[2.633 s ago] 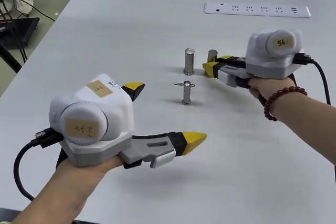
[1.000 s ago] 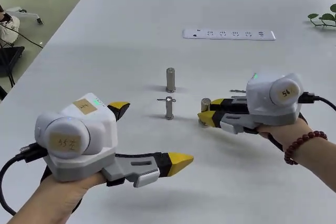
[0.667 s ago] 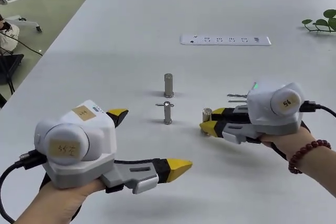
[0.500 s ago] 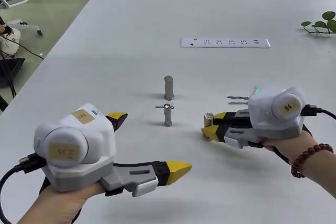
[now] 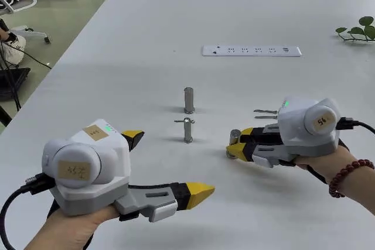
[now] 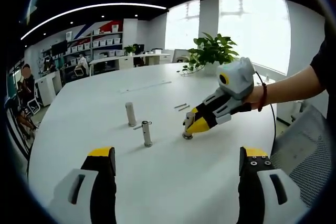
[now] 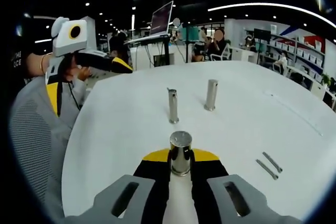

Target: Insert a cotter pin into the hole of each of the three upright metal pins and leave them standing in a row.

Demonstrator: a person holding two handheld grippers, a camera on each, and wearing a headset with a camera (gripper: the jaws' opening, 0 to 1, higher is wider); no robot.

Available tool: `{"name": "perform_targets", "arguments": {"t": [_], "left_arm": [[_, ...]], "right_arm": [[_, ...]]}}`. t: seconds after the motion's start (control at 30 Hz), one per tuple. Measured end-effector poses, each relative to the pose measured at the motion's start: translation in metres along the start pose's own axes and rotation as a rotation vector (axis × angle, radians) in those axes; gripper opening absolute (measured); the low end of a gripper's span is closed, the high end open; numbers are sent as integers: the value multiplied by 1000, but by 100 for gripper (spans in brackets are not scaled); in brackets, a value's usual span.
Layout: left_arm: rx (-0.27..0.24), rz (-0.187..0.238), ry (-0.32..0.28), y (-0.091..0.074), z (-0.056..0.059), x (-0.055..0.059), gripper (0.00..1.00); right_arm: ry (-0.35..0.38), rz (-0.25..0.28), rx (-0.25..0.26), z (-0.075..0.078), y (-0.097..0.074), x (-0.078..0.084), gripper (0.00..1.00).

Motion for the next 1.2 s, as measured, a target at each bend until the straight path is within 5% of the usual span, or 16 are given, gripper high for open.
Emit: {"name": "perform_targets", "arguments": {"t": [0.5,0.67,1.07,1.2], "left_arm": [[-31,13,13,0,-4,-2,98],[-62,-2,53,0,-7,-2,96],[-38,40,3,1,-5,-7,96],[-45,19,17,1,-6,-5,96]], "right_arm": [[53,-14,-3,2,-21,-7,28],[58,-36,-11,9,-30,-8,29],[49,-115,3,32,-46,-8,28],[38,-142,15,42,-46,-8,26]]}}
Point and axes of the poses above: the centre of the closed fingertips' face, and the gripper's own axes: y roughly forward along the fingers, z roughly to its right, x roughly out of its underside, the point moved 1 cm from there along -y, roughly backward along the fingers, and after that the axes turned 6 degrees about x, right-handed, at the moved point
